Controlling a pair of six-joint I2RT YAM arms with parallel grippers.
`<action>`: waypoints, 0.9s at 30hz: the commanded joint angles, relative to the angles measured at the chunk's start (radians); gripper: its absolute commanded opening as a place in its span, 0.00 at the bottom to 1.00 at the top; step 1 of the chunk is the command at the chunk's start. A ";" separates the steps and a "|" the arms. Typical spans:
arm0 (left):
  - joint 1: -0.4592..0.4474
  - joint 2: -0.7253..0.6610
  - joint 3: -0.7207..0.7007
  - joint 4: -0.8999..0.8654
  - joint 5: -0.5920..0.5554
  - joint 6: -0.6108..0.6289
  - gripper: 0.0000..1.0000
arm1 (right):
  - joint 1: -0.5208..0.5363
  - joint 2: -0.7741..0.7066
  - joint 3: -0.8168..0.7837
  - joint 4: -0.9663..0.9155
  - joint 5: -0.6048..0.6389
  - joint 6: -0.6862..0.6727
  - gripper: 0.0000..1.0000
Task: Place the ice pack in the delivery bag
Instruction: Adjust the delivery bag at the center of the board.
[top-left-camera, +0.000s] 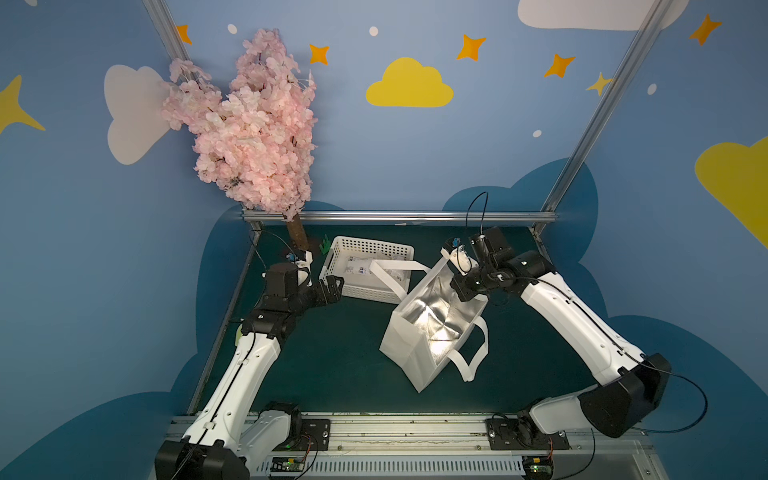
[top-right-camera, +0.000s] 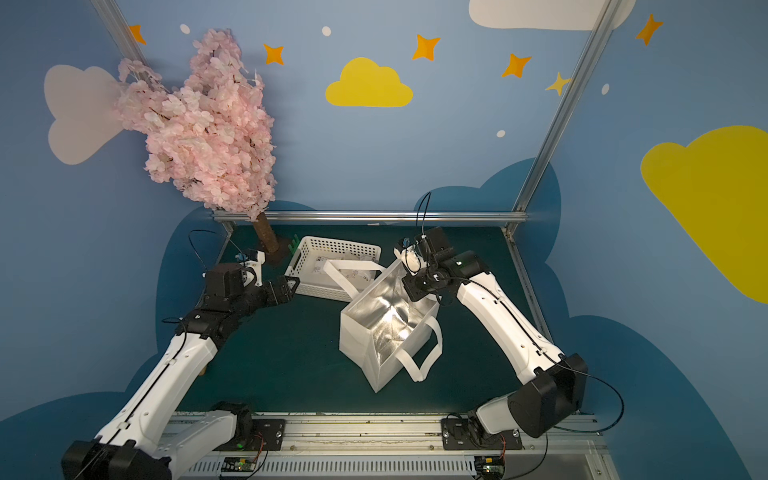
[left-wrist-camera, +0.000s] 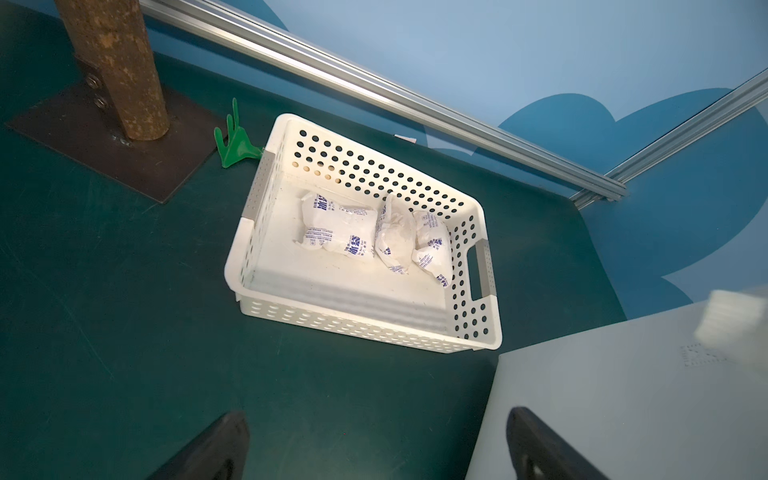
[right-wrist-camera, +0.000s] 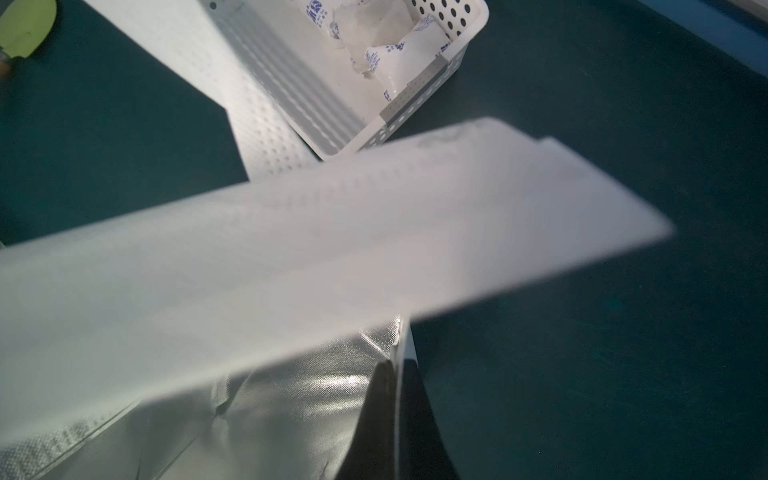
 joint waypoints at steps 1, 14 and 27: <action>-0.009 -0.013 0.052 -0.015 0.029 0.012 0.98 | -0.011 -0.033 0.030 -0.021 0.110 0.045 0.00; -0.117 0.155 0.193 -0.055 0.062 -0.017 0.90 | -0.254 -0.074 -0.003 -0.093 0.236 0.381 0.00; -0.187 0.675 0.555 -0.195 0.027 0.014 0.67 | -0.282 -0.052 -0.029 -0.088 0.130 0.462 0.00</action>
